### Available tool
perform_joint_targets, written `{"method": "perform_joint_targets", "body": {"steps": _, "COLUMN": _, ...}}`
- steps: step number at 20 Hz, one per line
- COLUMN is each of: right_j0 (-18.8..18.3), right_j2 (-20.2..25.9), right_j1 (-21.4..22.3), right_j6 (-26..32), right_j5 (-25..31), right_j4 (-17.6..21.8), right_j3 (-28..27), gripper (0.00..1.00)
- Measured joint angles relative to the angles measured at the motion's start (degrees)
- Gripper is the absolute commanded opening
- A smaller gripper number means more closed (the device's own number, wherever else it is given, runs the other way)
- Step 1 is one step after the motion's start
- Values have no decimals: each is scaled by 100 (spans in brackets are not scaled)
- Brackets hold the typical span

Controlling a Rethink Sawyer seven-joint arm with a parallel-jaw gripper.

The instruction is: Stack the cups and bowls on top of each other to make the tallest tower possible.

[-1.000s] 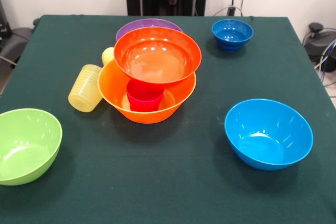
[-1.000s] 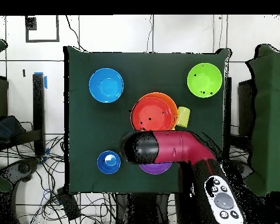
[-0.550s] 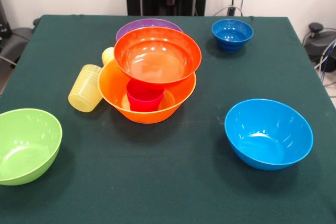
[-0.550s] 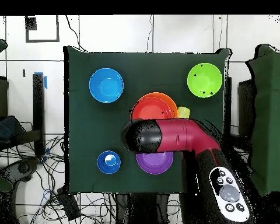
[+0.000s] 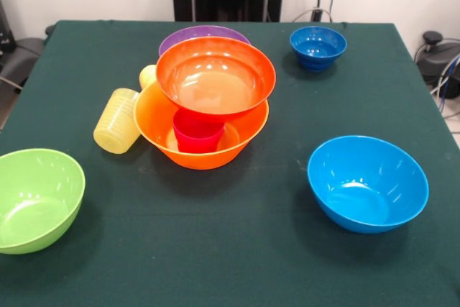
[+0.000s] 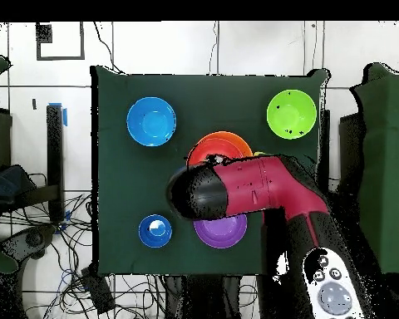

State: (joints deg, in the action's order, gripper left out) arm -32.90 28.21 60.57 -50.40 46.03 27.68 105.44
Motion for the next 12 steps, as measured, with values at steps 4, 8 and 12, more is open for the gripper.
{"method": "perform_joint_targets", "body": {"steps": 4, "right_j0": -149, "right_j2": 250, "right_j1": 229, "right_j6": 0, "right_j5": -11, "right_j4": 147, "right_j3": 1, "gripper": 100}}
{"method": "perform_joint_targets", "body": {"steps": 8, "right_j0": -289, "right_j2": 449, "right_j1": 356, "right_j6": 0, "right_j5": -71, "right_j4": 259, "right_j3": 2, "gripper": 100}}
{"method": "perform_joint_targets", "body": {"steps": 12, "right_j0": -484, "right_j2": 717, "right_j1": 489, "right_j6": 1, "right_j5": -146, "right_j4": 377, "right_j3": 2, "gripper": 100}}
